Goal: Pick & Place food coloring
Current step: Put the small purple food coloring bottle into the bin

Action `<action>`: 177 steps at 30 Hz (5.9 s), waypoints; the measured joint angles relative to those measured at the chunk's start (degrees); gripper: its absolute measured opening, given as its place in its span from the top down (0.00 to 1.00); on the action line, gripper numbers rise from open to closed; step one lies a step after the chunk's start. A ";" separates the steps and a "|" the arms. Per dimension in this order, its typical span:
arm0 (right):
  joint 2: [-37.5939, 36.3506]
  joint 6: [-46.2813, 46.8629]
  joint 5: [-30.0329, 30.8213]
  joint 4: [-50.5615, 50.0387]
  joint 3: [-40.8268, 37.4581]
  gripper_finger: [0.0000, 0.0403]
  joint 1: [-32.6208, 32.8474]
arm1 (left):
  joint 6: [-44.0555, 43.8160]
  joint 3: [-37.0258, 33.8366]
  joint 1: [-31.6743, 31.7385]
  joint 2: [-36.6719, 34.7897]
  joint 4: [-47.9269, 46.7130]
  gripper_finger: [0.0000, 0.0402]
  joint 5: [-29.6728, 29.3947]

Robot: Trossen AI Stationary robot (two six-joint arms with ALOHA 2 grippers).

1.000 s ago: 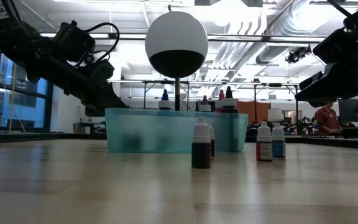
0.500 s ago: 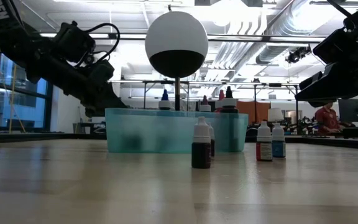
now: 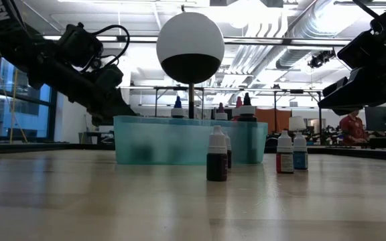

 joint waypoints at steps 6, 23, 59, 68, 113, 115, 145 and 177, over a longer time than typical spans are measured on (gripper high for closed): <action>0.00 0.00 0.00 0.00 0.00 0.99 0.00 | 0.04 -0.11 0.00 0.09 2.12 0.76 0.76; 0.00 0.02 0.00 0.00 0.01 0.99 0.00 | -0.99 10.60 -1.93 0.07 3.96 0.75 19.68; 0.00 0.00 0.00 0.00 0.00 0.99 0.00 | 3.54 26.95 -45.81 9.78 -15.35 0.75 -21.61; -0.02 0.00 0.00 0.00 -0.01 0.99 -0.01 | 7.95 42.42 -45.79 25.50 -25.31 0.75 -20.46; 0.00 0.00 0.01 0.00 -0.01 0.99 0.00 | 0.76 45.41 -45.27 36.76 -22.95 0.45 -20.90; 0.00 0.00 0.00 0.02 0.01 0.99 0.00 | 0.76 45.48 -44.96 36.70 -23.12 0.45 -20.92; 0.00 0.01 0.00 0.00 0.01 0.99 -0.01 | 0.56 45.42 -44.26 36.72 -22.99 0.67 -16.52; 0.00 0.01 0.01 0.00 -0.01 0.99 0.00 | 0.42 45.40 -44.24 37.76 -20.50 0.67 -16.85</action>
